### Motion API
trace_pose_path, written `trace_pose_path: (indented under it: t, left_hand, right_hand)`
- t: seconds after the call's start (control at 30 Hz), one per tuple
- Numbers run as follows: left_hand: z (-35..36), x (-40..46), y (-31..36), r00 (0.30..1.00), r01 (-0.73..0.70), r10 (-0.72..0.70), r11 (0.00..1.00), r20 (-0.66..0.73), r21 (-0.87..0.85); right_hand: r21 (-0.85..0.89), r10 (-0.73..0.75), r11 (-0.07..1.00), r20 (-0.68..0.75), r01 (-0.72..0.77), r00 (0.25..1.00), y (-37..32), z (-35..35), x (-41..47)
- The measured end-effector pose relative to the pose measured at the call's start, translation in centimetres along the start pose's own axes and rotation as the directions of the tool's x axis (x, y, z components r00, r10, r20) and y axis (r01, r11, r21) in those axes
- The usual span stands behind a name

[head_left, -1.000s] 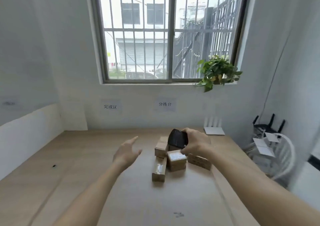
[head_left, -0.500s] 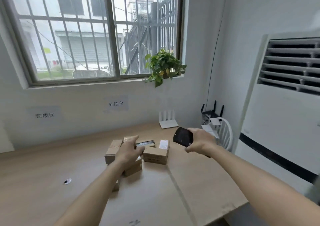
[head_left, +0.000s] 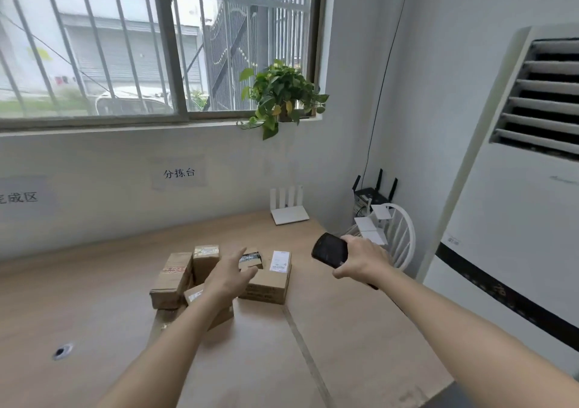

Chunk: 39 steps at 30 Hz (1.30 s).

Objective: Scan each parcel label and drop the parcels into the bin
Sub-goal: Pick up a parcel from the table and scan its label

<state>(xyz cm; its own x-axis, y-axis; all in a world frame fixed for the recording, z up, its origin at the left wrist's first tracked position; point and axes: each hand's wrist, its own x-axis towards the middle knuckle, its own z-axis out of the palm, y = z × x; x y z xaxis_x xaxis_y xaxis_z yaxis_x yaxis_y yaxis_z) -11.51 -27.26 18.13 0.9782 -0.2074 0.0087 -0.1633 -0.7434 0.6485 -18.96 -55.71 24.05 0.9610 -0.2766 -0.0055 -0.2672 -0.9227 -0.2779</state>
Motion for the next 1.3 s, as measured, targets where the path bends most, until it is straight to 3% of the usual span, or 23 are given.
trace_pose_path:
  t: [0.37,0.57,1.0,1.3]
  left_hand:
    - [5.2,14.5,-7.6,0.989,0.087,-0.091,0.996,0.119,0.034]
    - [8.5,19.1,-11.0,0.974,0.148,-0.148,0.989,0.170,0.018]
    - [15.8,28.7,-17.4,0.905,0.297,-0.305,0.952,0.296,0.073]
    - [19.5,33.4,-20.3,0.850,0.400,-0.410,0.911,0.329,0.101]
  right_hand:
    - [-0.090,0.041,0.995,0.072,-0.034,0.997,-2.4,9.6,15.5]
    - [-0.077,0.076,0.995,0.195,-0.062,0.978,-2.0,15.3,21.3]
    - [-0.035,0.083,0.997,0.448,-0.076,0.890,-1.7,27.6,32.4]
    - [-0.029,0.099,0.995,0.534,-0.098,0.840,-1.7,33.0,36.7]
